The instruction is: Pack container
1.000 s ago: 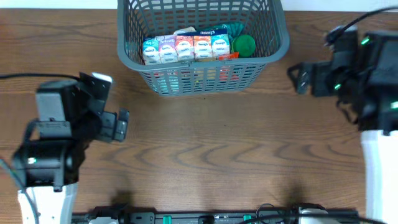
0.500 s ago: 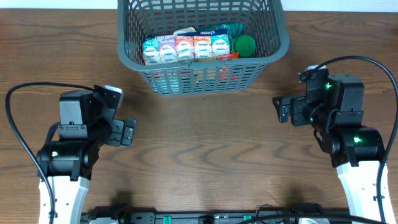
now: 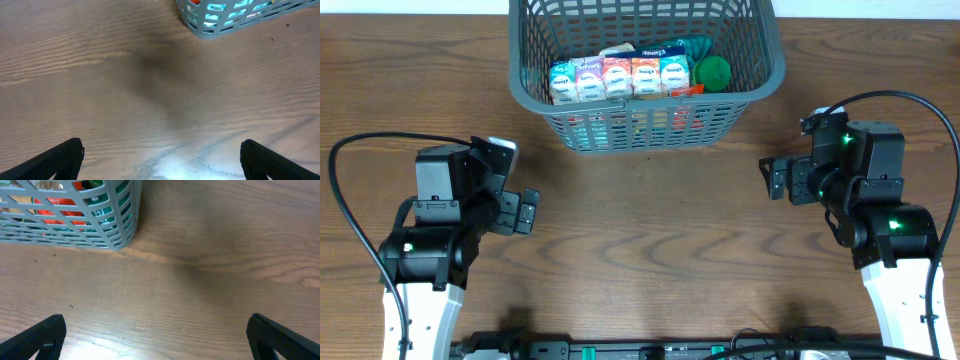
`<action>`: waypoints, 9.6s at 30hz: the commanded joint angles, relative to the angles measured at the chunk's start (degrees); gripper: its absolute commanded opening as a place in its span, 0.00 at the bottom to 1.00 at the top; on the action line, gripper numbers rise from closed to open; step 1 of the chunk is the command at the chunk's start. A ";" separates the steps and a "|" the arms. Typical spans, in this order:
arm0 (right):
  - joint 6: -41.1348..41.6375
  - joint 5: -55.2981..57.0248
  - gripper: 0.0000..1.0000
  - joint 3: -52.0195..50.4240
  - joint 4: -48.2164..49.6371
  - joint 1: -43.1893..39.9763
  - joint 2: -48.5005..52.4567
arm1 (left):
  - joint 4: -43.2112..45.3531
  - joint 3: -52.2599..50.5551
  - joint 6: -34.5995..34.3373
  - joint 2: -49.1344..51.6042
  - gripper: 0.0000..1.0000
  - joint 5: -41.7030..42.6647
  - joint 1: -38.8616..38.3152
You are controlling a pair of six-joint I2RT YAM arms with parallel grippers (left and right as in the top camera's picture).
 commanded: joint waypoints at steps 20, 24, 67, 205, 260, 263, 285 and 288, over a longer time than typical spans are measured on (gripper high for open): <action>-0.11 -4.87 0.99 -24.33 9.77 0.39 -44.87 | 0.07 0.33 -0.92 -0.02 0.99 -0.72 0.26; -0.15 -5.27 0.99 -36.74 27.52 0.42 -55.08 | 0.07 0.33 -0.92 -0.02 0.98 -0.72 0.26; 2.84 3.78 0.99 -59.52 41.64 3.34 -60.83 | 0.07 0.33 -0.92 -0.02 0.99 -0.72 0.26; 2.84 3.78 0.99 -59.52 41.64 3.37 -60.83 | 44.41 -54.73 -24.24 -56.30 0.98 -19.43 -5.14; 2.84 3.78 0.99 -59.52 41.64 3.34 -60.81 | 43.85 -54.73 -21.49 -56.28 0.99 -12.81 -8.33; 2.84 3.78 0.99 -59.52 41.64 3.34 -60.83 | 43.85 -54.73 -21.49 -56.30 0.99 -12.81 -8.35; 2.84 3.78 0.98 -59.52 41.64 3.34 -60.81 | 43.87 -54.73 -21.46 -56.28 0.99 -12.81 -8.33; 2.84 3.78 0.99 -59.52 41.64 3.34 -60.83 | 43.85 -54.73 -21.49 -56.28 0.99 -12.81 -8.33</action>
